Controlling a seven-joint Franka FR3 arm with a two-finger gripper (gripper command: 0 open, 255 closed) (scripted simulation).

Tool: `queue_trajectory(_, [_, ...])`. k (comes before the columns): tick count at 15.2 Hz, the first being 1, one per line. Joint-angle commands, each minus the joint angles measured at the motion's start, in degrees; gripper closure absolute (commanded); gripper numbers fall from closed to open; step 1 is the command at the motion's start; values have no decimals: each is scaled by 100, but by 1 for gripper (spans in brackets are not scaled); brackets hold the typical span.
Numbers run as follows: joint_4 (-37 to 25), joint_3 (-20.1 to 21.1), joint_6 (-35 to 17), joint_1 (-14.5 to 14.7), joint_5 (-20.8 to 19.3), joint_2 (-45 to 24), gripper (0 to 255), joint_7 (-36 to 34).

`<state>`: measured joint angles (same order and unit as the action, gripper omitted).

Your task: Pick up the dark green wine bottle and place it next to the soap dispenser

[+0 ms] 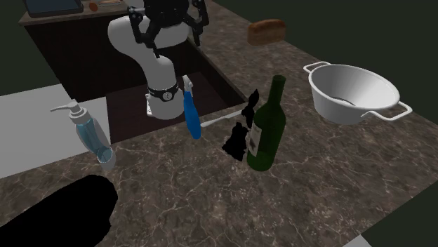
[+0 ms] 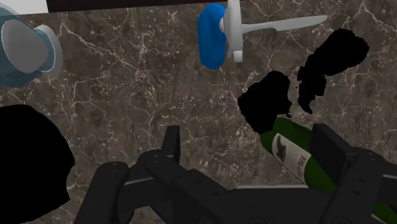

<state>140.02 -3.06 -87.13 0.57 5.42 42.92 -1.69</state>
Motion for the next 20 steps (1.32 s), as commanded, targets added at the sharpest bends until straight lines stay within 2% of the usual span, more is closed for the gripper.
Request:
queue_trajectory(1, [0, 0, 0, 0, 0, 0, 0, 0])
queue_trajectory(6, [-353, 565, -494, 254, 280, -724, 0, -513])
queue_trajectory(11, [-880, 1090, -916, 442, 398, -1561, 0, -1027])
queue_trajectory(20, [-2130, 1860, -1374, 675, 162, -3152, 0, -1964])
